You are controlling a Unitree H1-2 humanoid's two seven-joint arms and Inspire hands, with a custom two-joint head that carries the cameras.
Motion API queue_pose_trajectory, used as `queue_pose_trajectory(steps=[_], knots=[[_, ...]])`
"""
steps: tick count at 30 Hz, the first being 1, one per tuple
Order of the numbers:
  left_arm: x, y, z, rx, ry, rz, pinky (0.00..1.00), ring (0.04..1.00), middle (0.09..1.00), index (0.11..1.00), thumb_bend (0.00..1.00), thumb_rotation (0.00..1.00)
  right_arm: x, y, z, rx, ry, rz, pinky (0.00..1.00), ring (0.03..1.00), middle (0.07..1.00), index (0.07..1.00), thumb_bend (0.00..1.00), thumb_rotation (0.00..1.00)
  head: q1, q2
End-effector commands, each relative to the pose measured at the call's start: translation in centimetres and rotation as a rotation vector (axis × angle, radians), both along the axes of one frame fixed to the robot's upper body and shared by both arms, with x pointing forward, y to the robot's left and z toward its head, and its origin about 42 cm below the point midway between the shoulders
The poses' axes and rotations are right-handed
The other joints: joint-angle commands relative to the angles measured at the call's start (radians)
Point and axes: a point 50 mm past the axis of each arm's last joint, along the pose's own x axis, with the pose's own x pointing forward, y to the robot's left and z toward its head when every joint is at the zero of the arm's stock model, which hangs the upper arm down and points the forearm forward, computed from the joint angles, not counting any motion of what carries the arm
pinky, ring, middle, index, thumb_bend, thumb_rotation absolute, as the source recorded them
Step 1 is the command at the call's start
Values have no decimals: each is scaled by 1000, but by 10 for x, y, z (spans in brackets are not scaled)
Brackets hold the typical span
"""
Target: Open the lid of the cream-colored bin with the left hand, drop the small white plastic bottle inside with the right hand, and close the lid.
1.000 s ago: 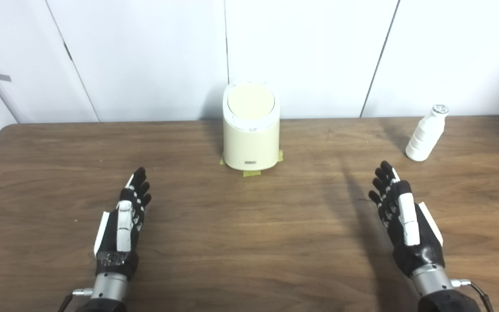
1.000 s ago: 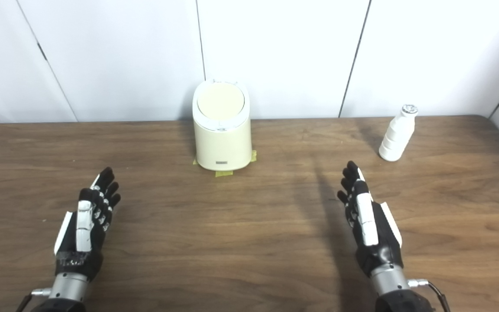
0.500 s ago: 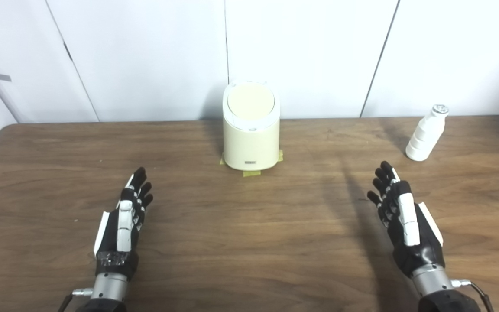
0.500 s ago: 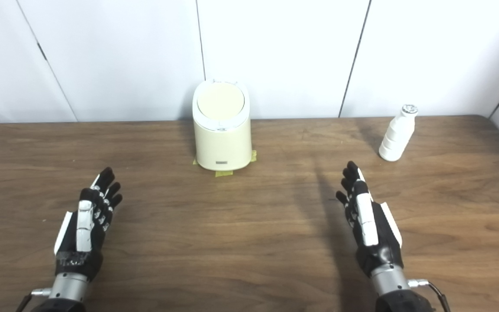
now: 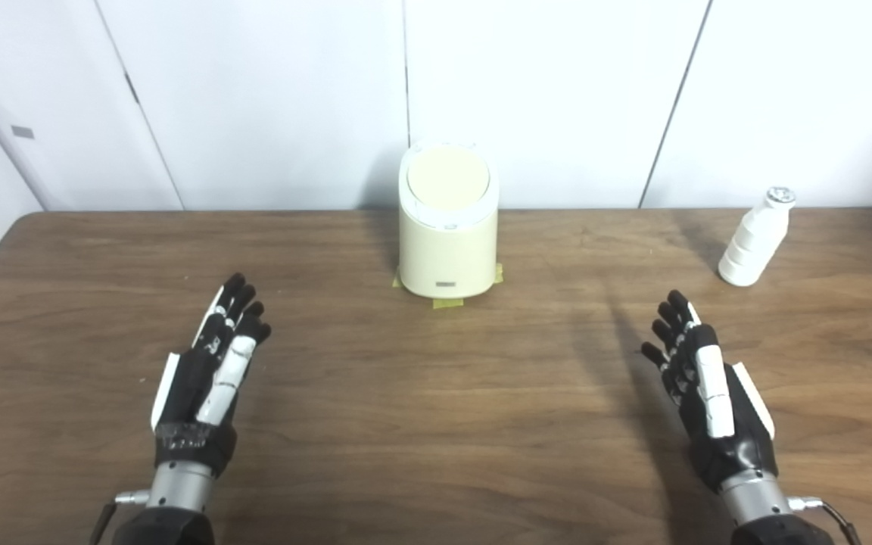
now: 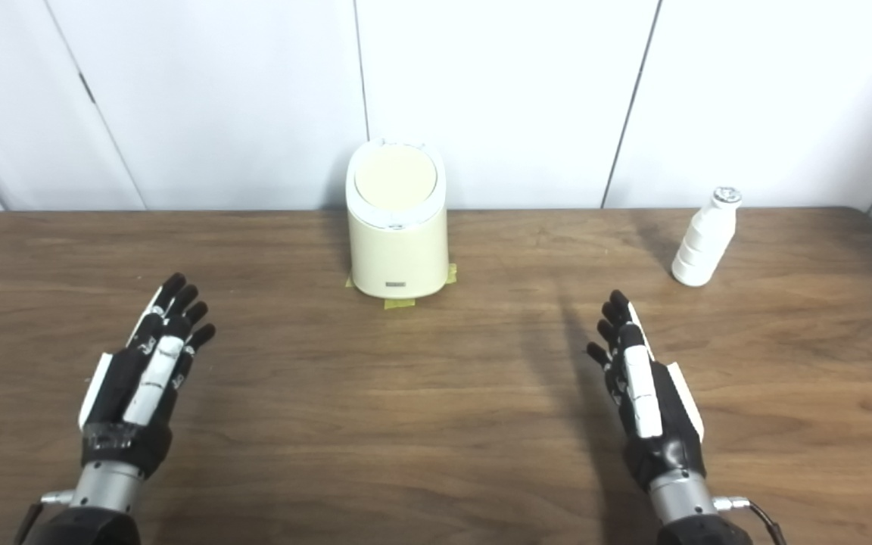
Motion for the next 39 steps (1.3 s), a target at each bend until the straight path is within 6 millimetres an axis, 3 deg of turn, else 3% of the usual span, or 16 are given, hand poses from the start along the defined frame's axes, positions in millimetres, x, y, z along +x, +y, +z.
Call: queue_pose_trajectory(steps=[1,13,19,23,32,39], knots=[[9,0,20,40,-60,0,908,940,954,984,630,511,-14,-5,-5,-16,-15,2,927,986,991,1000,557,1000,5,-7],[59,-21,62,155,-112,-3,850,882,934,957,647,397,-16,-7,-13,-41,5,-15,861,963,966,1000,535,1000,14,-52],[84,-33,83,299,-124,20,792,875,903,930,686,436,-15,-7,-15,-47,2,-15,863,963,961,1000,526,1000,8,-67],[101,-42,95,361,-119,8,886,892,904,917,698,433,-14,-7,-16,-45,1,-19,855,958,957,1000,520,1000,6,-70],[137,-61,110,469,-100,-35,889,907,918,932,754,443,-10,-5,-19,-45,0,-21,868,962,957,1000,523,1000,9,-81],[168,-75,128,575,-86,-50,821,891,921,937,764,428,-9,-2,-23,-68,-5,-17,864,958,953,1000,533,1000,-1,-100]])
